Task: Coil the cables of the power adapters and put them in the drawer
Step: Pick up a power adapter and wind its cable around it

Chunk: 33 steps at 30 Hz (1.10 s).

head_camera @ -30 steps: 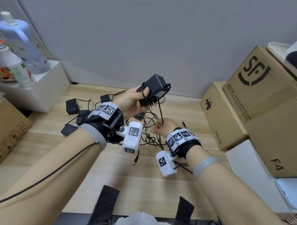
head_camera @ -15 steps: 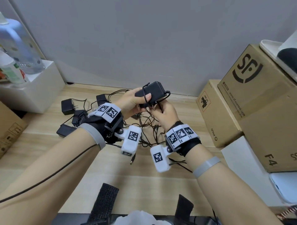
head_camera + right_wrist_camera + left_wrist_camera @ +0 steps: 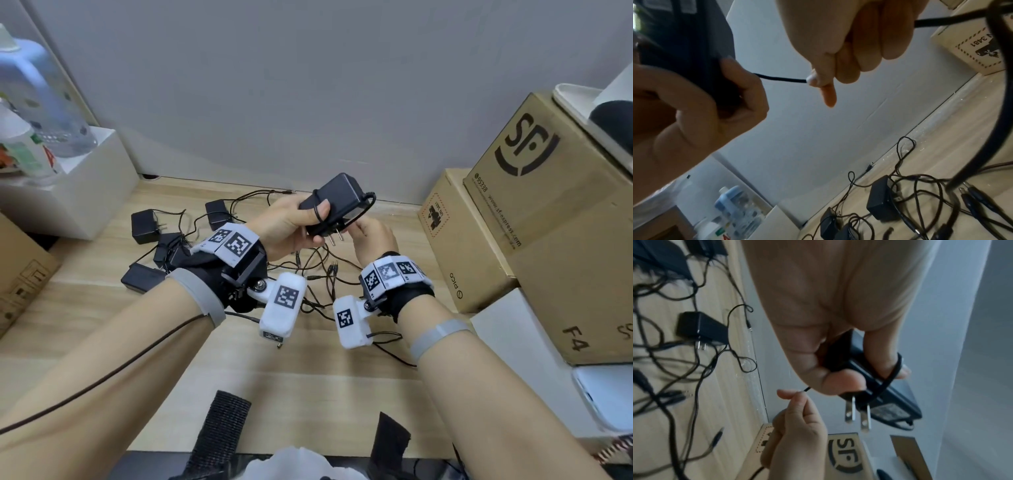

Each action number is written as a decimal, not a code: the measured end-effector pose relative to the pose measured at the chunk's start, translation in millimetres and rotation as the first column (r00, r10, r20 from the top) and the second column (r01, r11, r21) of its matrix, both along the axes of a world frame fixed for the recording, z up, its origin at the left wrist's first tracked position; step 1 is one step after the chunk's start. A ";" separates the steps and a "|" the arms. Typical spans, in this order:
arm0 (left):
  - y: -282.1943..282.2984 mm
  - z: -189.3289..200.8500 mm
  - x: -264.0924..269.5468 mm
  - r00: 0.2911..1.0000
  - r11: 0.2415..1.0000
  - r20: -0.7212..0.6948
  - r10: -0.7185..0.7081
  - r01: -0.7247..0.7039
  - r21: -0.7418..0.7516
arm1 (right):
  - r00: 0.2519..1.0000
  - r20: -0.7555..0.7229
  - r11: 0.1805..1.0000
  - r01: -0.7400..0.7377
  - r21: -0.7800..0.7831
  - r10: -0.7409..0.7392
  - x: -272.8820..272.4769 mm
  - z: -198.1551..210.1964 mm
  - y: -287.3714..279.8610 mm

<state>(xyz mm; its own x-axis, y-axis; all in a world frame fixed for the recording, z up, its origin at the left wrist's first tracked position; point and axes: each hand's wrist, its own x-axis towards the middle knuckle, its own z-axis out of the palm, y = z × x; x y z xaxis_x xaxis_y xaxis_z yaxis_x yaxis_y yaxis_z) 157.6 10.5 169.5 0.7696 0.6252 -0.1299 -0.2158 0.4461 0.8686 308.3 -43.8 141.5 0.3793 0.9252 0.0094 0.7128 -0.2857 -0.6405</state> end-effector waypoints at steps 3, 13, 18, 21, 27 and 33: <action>1.4 3.3 2.1 0.982 0.986 -0.092 0.163 -0.165 -0.023 | 0.997 0.023 0.990 -0.070 -0.125 0.073 -9.2 -4.0 -4.8; 10.6 3.7 5.1 0.868 0.921 -0.333 0.369 -0.292 0.258 | 0.951 0.087 0.946 -0.280 -0.164 0.297 -32.5 11.7 -13.5; 13.1 0.1 2.9 0.872 0.939 -0.370 0.321 -0.242 0.245 | 0.932 0.185 0.936 -0.269 -0.227 0.312 -30.9 9.3 -19.0; 13.9 -2.5 0.5 0.858 0.935 -0.395 0.328 -0.235 0.266 | 0.934 0.182 0.936 -0.264 -0.231 0.309 -28.0 10.7 -19.8; 9.2 -9.7 3.6 0.724 0.826 -0.504 0.470 -0.161 0.540 | 0.896 0.228 0.920 -0.343 -0.191 0.381 -32.5 22.3 -16.5; 10.1 -14.5 2.1 0.696 0.770 -0.549 0.462 -0.007 0.638 | 0.875 0.342 0.940 -0.319 -0.126 0.342 -26.8 35.8 -13.9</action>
